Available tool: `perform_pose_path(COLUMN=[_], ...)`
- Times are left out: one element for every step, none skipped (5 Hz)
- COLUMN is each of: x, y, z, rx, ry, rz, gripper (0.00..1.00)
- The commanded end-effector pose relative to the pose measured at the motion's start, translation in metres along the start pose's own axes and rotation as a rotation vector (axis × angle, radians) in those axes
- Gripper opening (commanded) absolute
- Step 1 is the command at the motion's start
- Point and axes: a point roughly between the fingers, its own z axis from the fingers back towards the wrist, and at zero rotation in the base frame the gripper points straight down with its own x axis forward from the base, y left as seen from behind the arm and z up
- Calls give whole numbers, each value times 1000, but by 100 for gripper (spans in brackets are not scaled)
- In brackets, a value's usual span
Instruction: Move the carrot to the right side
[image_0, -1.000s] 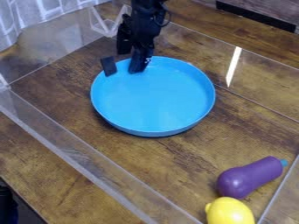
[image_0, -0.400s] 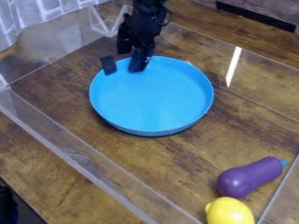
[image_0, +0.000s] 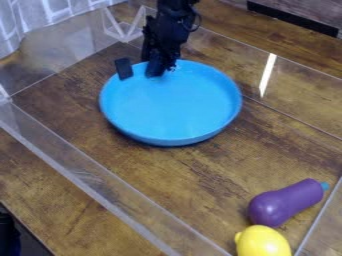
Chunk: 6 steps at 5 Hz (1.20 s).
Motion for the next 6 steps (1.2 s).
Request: perform_pose_path(x=[-11, -11, -13, -13, -14, -13], y=[-2, -4, -7, -16, -23, -31], z=[-21, -17, -10, 14, 25, 41], rx=[-32, -30, -24, -4, 9, 27], ry=[47, 45, 41, 35, 21, 4], rz=[5, -6, -16, -22, -45, -72], gripper=[0, 0, 0, 0, 0, 0])
